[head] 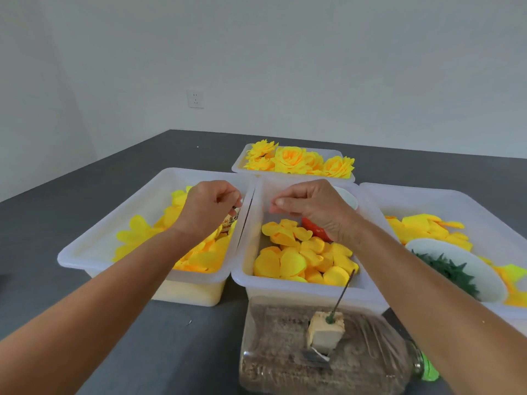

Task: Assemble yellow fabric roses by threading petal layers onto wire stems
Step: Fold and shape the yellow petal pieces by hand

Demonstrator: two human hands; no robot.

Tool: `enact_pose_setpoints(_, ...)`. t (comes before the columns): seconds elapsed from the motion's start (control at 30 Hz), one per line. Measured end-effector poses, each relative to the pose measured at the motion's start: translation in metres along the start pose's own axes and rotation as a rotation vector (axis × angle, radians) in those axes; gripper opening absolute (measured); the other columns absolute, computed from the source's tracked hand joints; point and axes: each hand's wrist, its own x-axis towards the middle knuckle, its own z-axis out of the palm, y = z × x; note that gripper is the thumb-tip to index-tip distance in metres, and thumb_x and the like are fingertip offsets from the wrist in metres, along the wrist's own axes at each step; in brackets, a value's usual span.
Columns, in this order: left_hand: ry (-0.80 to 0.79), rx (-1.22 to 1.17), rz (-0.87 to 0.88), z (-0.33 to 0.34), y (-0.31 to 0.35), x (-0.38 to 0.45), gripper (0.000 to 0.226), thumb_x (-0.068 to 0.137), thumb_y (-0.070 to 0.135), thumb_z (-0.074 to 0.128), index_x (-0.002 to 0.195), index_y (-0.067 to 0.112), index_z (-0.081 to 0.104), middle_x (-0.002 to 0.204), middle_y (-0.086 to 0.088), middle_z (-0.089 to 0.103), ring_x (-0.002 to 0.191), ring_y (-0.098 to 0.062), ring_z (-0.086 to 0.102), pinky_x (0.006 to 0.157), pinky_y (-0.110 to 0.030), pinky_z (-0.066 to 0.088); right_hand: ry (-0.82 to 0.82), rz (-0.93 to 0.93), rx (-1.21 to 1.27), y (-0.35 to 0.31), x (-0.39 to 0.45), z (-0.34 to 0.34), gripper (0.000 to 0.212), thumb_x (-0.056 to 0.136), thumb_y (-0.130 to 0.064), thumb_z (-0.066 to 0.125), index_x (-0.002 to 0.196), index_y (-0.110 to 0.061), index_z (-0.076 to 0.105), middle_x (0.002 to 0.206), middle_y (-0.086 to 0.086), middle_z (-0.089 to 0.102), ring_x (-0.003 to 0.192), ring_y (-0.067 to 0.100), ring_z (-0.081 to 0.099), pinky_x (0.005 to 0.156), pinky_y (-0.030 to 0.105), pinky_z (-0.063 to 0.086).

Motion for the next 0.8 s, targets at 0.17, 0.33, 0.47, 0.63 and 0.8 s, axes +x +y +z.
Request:
enact_pose_setpoints(0.17,-0.132,0.059,0.058,0.022,0.024,0.009,0.019,0.09,0.004,0.05,0.079,0.001,0.066,0.081,-0.008,0.069,0.067,-0.019,0.067,0.065,-0.02,0.048,0.087,0.137,-0.183,0.024,-0.013,-0.03,0.011,0.078,-0.008,0.072,0.08,-0.019,0.073,0.082,0.0,0.074,0.088,0.018,0.068,0.078,0.024,0.055)
enact_pose_setpoints(0.33,-0.45,0.374,0.173,0.051,0.035,0.023,0.014,0.088,0.01,0.058,0.091,0.007,0.071,0.084,0.003,0.063,0.078,-0.008,0.054,0.062,-0.011,0.036,0.005,0.23,-0.48,0.042,-0.017,-0.039,0.024,0.074,-0.006,0.076,0.098,-0.009,0.073,0.098,0.002,0.07,0.09,0.011,0.061,0.083,0.025,0.05)
enact_pose_setpoints(0.47,-0.478,0.523,0.226,0.071,0.029,0.028,0.018,0.089,0.009,0.054,0.099,0.009,0.069,0.103,0.0,0.065,0.089,-0.009,0.051,0.073,-0.016,0.036,-0.136,0.303,-0.7,0.047,-0.018,-0.038,0.041,0.072,-0.018,0.08,0.111,-0.012,0.068,0.115,0.0,0.065,0.1,0.012,0.058,0.086,0.025,0.047)
enact_pose_setpoints(0.63,-0.382,0.521,0.23,0.08,0.018,0.025,0.02,0.087,0.004,0.05,0.092,0.006,0.069,0.095,-0.006,0.069,0.087,-0.016,0.056,0.072,-0.024,0.04,-0.195,0.356,-0.724,0.048,-0.022,-0.033,0.06,0.068,-0.025,0.084,0.12,-0.013,0.059,0.111,0.005,0.061,0.1,0.018,0.057,0.072,0.021,0.045)
enact_pose_setpoints(0.8,-0.345,0.428,0.22,0.076,0.017,0.024,0.017,0.085,0.002,0.054,0.088,0.006,0.07,0.09,-0.005,0.068,0.078,-0.011,0.052,0.068,-0.021,0.04,-0.065,0.348,-0.539,0.044,-0.024,-0.031,0.029,0.065,-0.011,0.084,0.091,-0.01,0.07,0.101,0.008,0.066,0.099,0.021,0.06,0.08,0.028,0.051)
